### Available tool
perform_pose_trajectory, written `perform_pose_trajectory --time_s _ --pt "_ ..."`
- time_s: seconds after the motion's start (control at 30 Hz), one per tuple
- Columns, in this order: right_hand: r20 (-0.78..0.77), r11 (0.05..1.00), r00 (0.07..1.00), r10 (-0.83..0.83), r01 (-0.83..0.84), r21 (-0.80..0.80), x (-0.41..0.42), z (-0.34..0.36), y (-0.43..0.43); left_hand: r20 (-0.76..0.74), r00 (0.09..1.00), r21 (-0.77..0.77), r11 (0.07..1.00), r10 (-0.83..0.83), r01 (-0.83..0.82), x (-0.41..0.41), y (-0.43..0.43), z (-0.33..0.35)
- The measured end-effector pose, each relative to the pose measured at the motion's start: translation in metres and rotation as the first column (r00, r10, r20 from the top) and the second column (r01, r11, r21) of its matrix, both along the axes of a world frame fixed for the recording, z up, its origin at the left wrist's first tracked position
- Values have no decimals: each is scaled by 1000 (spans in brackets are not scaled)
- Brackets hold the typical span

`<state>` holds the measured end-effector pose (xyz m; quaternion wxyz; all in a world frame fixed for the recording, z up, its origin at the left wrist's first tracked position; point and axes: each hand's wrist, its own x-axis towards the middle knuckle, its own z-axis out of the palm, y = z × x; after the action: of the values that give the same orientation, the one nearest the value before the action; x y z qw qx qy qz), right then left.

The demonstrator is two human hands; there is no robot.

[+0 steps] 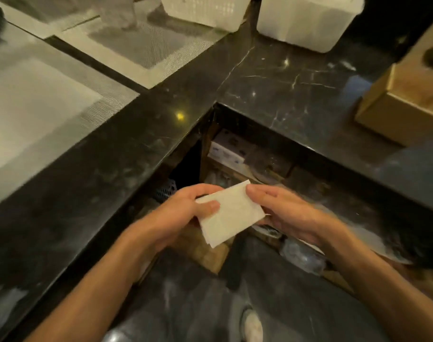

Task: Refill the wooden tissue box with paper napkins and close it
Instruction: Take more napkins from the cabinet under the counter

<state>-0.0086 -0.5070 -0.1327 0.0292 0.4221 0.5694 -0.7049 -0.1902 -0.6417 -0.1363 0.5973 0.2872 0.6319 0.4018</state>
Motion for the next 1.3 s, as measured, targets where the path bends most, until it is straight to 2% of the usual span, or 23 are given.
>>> perform_pose_trajectory --time_s 0.07,0.2,0.3,0.37,0.43,0.53,0.67,0.8,0.9,1.0,1.1,1.3 --pt "2 999 999 -37 37 -9 20 41 -31 60 998 -2 1000 1 -1 14 -22 38" --pt "23 984 985 -169 168 56 65 127 -86 262 954 -16 989 145 -146 53 -63 106" --pt "49 950 953 -298 291 112 104 179 -123 396 912 -33 994 108 -103 90 -82 148" --pt "36 893 901 -432 422 158 129 212 -140 447 895 17 1000 1 -9 113 -79 177" --pt "-12 812 831 -556 546 205 154 243 -149 400 907 108 990 -131 95 141 -65 203" --pt "-105 693 728 -677 679 242 193 285 -160 243 936 252 948 -256 194 183 -39 241" --pt "-190 616 650 -736 759 211 250 311 -180 86 914 299 885 -397 357 239 -25 268" --pt "-193 622 660 -726 750 227 304 306 -169 63 853 277 830 -518 484 286 3 270" --pt "-195 603 647 -737 760 240 334 295 -130 74 838 220 828 -541 515 310 46 264" --pt "-227 595 647 -728 760 262 361 290 -69 11 828 202 812 -560 547 329 110 266" --pt "-279 573 655 -702 752 326 391 299 18 -22 826 250 797 -563 550 352 191 282" --pt "-279 507 705 -652 679 530 421 287 161 -341 816 326 755 -467 568 394 337 287"
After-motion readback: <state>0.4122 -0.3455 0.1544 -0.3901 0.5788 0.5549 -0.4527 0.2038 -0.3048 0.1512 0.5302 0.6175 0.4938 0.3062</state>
